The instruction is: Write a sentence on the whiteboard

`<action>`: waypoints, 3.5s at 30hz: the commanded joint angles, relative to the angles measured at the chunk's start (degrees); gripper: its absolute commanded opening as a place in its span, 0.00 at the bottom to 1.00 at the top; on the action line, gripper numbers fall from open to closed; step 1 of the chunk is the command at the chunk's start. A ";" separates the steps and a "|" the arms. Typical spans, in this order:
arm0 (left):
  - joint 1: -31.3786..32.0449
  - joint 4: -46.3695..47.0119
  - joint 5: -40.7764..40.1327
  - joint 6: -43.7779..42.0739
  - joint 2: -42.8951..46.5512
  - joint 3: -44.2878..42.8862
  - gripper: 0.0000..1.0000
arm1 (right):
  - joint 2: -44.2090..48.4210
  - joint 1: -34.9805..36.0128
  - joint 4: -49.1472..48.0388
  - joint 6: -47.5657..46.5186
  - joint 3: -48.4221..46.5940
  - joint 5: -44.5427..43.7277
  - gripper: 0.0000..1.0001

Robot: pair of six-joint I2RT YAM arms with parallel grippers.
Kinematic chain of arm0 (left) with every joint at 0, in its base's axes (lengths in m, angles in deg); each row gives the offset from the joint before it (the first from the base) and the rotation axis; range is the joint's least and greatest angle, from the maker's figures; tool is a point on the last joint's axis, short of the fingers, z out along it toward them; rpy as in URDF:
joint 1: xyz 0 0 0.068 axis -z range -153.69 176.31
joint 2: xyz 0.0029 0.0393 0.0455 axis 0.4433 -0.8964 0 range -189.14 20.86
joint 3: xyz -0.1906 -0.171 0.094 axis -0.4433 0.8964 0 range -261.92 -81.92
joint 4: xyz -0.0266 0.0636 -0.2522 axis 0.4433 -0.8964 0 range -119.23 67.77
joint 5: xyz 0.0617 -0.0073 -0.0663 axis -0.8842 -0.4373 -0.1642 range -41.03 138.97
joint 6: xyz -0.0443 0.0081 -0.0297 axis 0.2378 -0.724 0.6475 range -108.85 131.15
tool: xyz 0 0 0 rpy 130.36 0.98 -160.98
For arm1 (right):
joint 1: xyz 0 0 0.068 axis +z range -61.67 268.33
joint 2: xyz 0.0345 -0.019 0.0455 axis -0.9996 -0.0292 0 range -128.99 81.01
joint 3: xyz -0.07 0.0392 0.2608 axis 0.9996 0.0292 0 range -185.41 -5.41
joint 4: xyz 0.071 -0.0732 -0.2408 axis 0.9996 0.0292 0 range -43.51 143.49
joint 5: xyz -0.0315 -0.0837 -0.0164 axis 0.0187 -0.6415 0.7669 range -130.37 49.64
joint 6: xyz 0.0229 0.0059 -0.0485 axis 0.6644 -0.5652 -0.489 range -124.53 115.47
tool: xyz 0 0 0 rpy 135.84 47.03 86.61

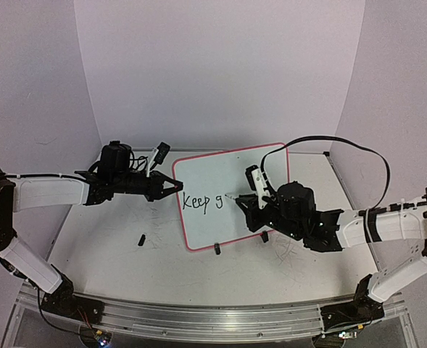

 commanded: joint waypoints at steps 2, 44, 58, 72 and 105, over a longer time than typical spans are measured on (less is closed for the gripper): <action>-0.54 -1.26 -7.83 -5.18 0.44 -1.57 0.00 | -1.52 -0.04 -2.23 0.13 -1.67 0.09 0.00; -0.57 -1.30 -7.72 -5.38 0.66 -1.41 0.00 | -4.47 0.04 -4.20 1.22 -3.17 -2.44 0.00; -0.59 -1.27 -7.83 -5.50 0.66 -1.48 0.00 | -3.36 0.11 -2.64 2.26 -0.98 -1.12 0.00; -0.60 -1.29 -7.91 -5.47 0.58 -1.37 0.00 | -2.11 0.21 -1.30 2.28 0.15 -1.53 0.00; -0.57 -1.28 -7.65 -5.53 0.48 -1.53 0.00 | -3.37 0.13 -4.18 2.19 -1.75 -6.75 0.00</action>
